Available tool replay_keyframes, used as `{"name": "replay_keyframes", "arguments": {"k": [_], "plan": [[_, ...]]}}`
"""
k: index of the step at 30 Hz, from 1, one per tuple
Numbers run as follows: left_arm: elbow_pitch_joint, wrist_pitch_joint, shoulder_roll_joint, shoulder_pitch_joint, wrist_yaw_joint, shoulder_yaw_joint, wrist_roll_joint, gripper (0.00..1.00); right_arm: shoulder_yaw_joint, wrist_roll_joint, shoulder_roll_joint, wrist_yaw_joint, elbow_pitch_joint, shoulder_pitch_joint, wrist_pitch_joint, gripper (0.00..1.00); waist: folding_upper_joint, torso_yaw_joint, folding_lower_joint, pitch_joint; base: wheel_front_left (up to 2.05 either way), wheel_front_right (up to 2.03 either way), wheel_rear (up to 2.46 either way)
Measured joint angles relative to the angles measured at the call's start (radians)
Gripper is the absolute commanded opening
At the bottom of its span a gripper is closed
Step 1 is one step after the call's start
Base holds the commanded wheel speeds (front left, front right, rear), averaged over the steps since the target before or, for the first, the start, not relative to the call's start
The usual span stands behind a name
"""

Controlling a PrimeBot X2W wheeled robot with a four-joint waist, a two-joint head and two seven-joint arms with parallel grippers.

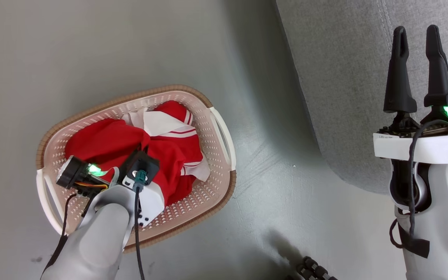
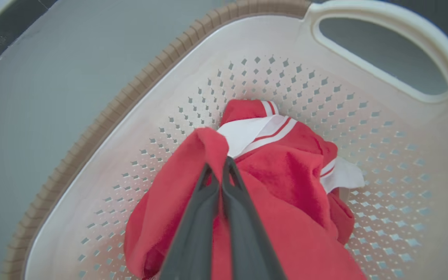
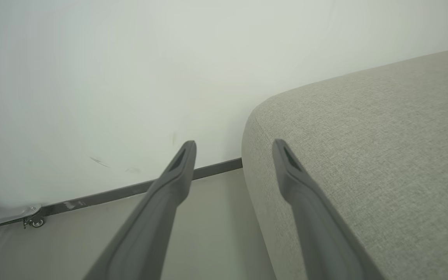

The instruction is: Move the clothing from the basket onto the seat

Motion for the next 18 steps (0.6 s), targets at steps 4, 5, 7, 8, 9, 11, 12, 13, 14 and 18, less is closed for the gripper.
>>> {"name": "replay_keyframes", "arguments": {"k": [4, 5, 7, 8, 9, 11, 12, 13, 14, 18], "plan": [[-0.026, -0.012, -0.01, 0.0, 0.007, 0.024, -0.029, 0.0, -0.009, -0.009, 0.0, 0.0, 0.004, 0.0, 0.0, 1.0, 0.0, 0.012, 0.0, -0.017, 0.0, 0.0, 0.0], [-0.034, -0.015, -0.011, 0.0, 0.008, 0.029, -0.034, 0.0, -0.01, -0.009, 0.0, 0.0, 0.004, 0.0, 0.0, 1.0, 0.0, 0.015, 0.0, -0.021, 0.0, 0.0, 0.0], [-0.051, -0.018, -0.012, 0.0, 0.016, 0.032, -0.036, 0.0, -0.009, -0.016, 0.0, 0.0, 0.005, -0.001, 0.0, 1.0, 0.0, 0.021, 0.0, -0.031, 0.0, 0.0, 0.0], [-0.06, -0.021, -0.012, 0.0, 0.018, 0.034, -0.036, 0.0, -0.009, -0.018, 0.0, 0.0, 0.006, -0.001, 0.0, 1.0, 0.0, 0.025, 0.0, -0.036, 0.0, 0.0, 0.0], [-0.069, -0.021, -0.013, 0.0, 0.02, 0.038, -0.04, 0.0, -0.009, -0.018, 0.0, 0.0, 0.007, -0.001, 0.0, 1.0, 0.0, 0.028, 0.0, -0.041, 0.0, 0.0, 0.0], [-0.09, -0.024, -0.015, 0.0, 0.027, 0.049, -0.055, 0.0, -0.009, -0.023, 0.0, 0.0, 0.008, -0.001, 0.0, 1.0, 0.0, 0.034, -0.0001, -0.052, 0.0, 0.0, 0.0], [-0.102, -0.025, -0.015, 0.0, 0.03, 0.054, -0.062, 0.0, -0.009, -0.027, 0.0, 0.0, 0.008, -0.001, 0.0, 1.0, 0.0, 0.038, 0.0, -0.057, 0.0, 0.0, 0.0], [-0.113, -0.025, -0.016, 0.001, 0.035, 0.06, -0.069, 0.0, -0.009, -0.029, 0.0, 0.0, 0.009, -0.001, 0.0, 1.0, 0.0, 0.041, 0.0, -0.063, 0.0, 0.0, 0.0], [-0.125, -0.025, -0.016, 0.001, 0.035, 0.063, -0.074, 0.0, -0.008, -0.034, 0.0, 0.0, 0.011, -0.001, 0.0, 1.0, 0.0, 0.045, 0.0, -0.069, 0.0, 0.0, 0.0], [-0.176, -0.025, -0.016, 0.002, 0.045, 0.084, -0.096, 0.0, -0.003, -0.053, 0.0, 0.0, 0.016, 0.0, 0.0, 1.0, 0.0, 0.059, 0.0, -0.094, 0.0, 0.0, 0.0]]}}
